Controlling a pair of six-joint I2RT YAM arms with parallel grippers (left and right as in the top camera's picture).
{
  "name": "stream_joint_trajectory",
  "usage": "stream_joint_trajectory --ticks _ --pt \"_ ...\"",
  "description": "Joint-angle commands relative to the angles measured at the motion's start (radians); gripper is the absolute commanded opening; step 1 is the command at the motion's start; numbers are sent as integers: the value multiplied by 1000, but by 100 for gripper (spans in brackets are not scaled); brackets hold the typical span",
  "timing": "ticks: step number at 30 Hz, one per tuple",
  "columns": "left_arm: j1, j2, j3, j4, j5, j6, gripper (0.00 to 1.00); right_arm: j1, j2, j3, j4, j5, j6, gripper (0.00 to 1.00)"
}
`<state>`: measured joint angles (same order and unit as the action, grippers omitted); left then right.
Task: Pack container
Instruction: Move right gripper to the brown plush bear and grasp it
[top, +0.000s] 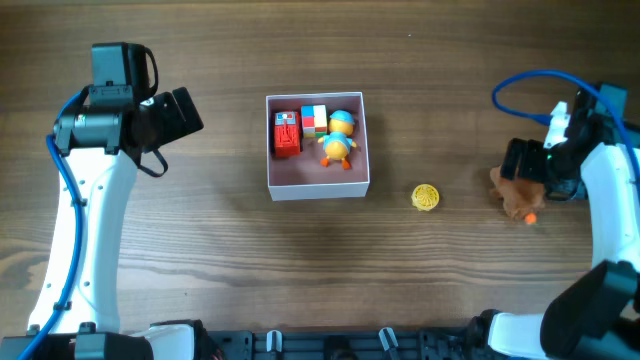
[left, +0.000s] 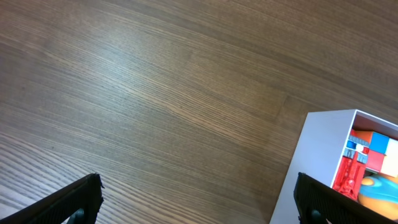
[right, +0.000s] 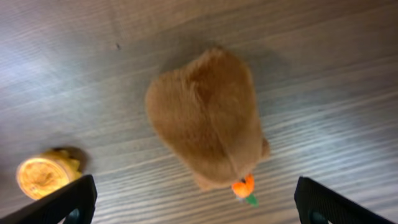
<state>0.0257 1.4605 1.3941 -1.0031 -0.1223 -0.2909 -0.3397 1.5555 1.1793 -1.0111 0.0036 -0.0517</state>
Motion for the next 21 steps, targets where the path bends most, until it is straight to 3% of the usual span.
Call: stream_joint_trajectory --ticks 1,14,21 --pt "5 10 -3 -2 -2 -12 100 -2 60 -17 60 -1 -27 100" --pt "5 10 -3 -2 -2 -12 100 -2 281 -17 149 -2 -14 98" --pt "5 10 -3 -2 -2 -12 100 -2 280 -16 158 -5 28 63"
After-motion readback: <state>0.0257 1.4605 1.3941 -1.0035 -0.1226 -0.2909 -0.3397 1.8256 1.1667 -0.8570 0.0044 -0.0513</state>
